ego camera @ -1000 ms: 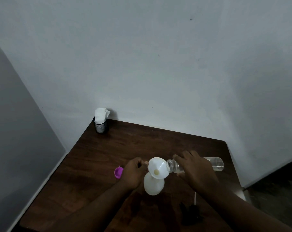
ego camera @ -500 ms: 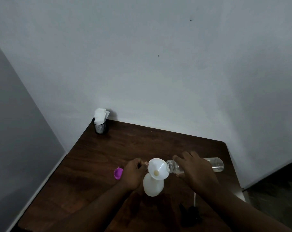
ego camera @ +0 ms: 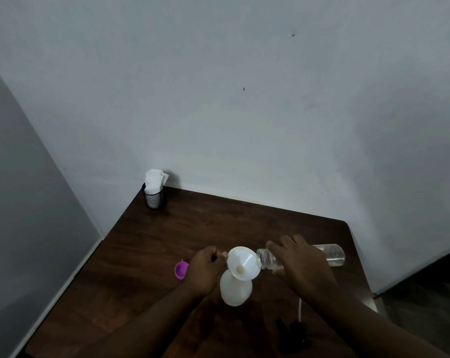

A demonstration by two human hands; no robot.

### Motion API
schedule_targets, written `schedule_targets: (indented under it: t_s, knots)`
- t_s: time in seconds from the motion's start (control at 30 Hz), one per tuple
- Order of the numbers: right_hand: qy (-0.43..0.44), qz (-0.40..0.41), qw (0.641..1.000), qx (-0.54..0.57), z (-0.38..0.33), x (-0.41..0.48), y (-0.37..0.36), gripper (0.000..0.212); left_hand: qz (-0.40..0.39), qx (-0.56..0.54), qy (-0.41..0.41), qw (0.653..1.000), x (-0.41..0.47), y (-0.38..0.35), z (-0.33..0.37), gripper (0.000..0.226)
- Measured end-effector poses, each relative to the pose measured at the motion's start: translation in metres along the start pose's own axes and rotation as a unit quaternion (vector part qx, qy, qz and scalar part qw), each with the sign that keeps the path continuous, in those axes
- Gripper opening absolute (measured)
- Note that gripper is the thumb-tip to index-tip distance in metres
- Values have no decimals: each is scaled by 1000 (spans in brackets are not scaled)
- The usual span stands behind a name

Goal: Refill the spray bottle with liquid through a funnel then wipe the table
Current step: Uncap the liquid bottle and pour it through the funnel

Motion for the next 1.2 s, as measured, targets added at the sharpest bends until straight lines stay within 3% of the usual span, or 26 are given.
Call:
schedule_targets:
  t_s: [1.2]
  knots:
    - [12,17,1000,-9,-3,-5,8,67,1,-4,-7,1000,-1,-2,4,24]
Point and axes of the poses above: each hand's wrist, its own x-axis towards the middle knuckle, its own y-axis out of the back of the hand, z = x × y, the point moved 10 cm from there along x, towards the middle knuckle, and after that the axes turned 13 degrees about -z, right-handed, at the moved point
